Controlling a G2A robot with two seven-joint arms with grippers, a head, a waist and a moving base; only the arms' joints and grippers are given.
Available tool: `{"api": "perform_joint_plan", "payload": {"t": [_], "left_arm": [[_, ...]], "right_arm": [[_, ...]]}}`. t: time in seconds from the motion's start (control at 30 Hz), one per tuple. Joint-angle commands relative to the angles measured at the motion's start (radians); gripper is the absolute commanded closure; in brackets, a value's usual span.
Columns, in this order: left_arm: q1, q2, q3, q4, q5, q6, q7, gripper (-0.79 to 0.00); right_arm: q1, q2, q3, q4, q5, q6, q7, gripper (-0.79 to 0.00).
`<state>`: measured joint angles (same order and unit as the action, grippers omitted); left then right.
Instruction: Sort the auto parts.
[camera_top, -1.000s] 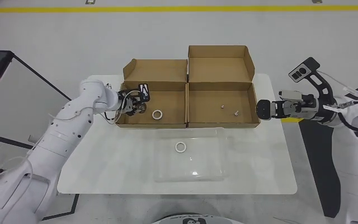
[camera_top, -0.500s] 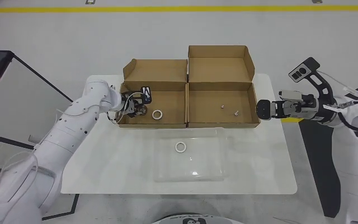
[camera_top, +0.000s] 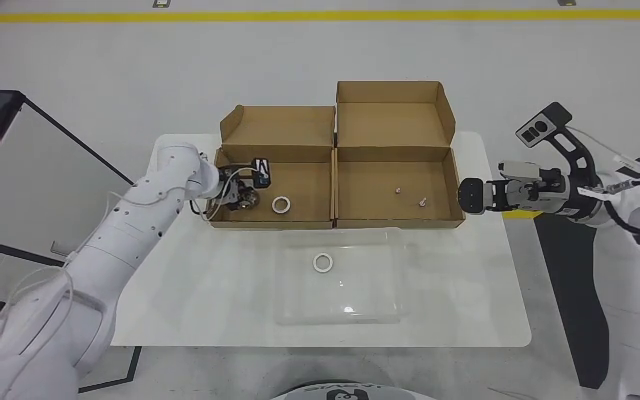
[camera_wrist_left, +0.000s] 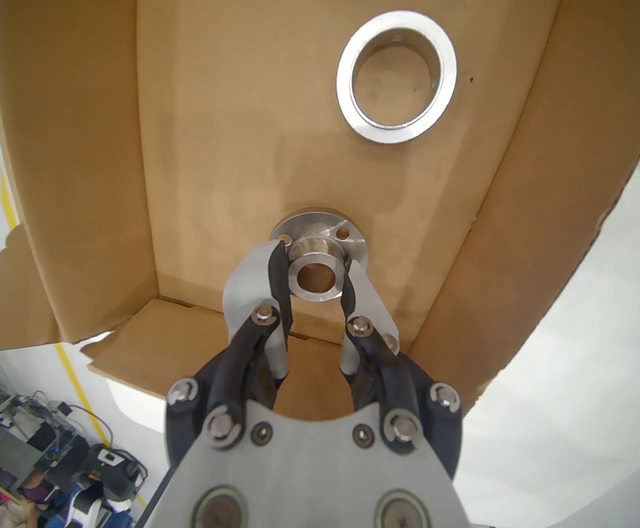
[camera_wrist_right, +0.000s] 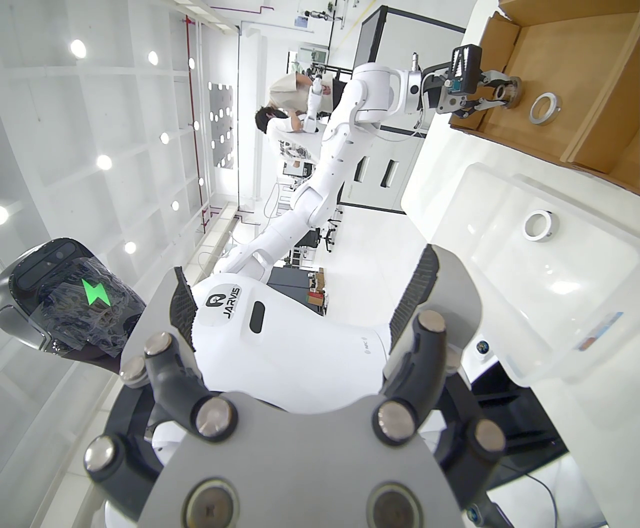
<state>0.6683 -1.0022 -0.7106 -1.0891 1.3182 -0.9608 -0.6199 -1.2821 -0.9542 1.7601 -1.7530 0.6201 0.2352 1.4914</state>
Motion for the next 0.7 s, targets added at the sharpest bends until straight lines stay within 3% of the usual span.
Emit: {"api": "perform_joint_plan", "payload": {"t": [0.0, 0.27, 0.33, 0.37, 0.47, 0.67], "left_arm": [[-0.001, -0.002, 0.003, 0.004, 0.010, -0.003, 0.006, 0.000], [0.000, -0.008, 0.014, 0.023, 0.036, -0.005, 0.020, 0.000], [-0.002, -0.010, 0.014, 0.026, 0.038, -0.005, 0.023, -0.234], [-0.002, -0.011, 0.015, 0.027, 0.040, -0.005, 0.025, -0.305], [-0.003, -0.012, 0.014, 0.031, 0.041, -0.004, 0.030, -0.763], [-0.009, -0.013, -0.002, 0.019, 0.028, 0.005, 0.044, -0.785]], "right_arm": [[0.000, 0.000, 0.000, 0.000, 0.000, 0.000, 0.000, -0.785], [0.000, 0.000, 0.000, 0.000, 0.000, 0.000, 0.000, -0.785], [0.000, 0.000, 0.000, 0.000, 0.000, 0.000, 0.000, -0.785], [0.000, 0.000, 0.000, 0.000, 0.000, 0.000, 0.000, -0.785], [0.000, 0.000, 0.000, 0.000, 0.000, 0.000, 0.000, -0.785], [0.000, 0.000, 0.000, 0.000, 0.000, 0.000, 0.000, -0.785]]}}
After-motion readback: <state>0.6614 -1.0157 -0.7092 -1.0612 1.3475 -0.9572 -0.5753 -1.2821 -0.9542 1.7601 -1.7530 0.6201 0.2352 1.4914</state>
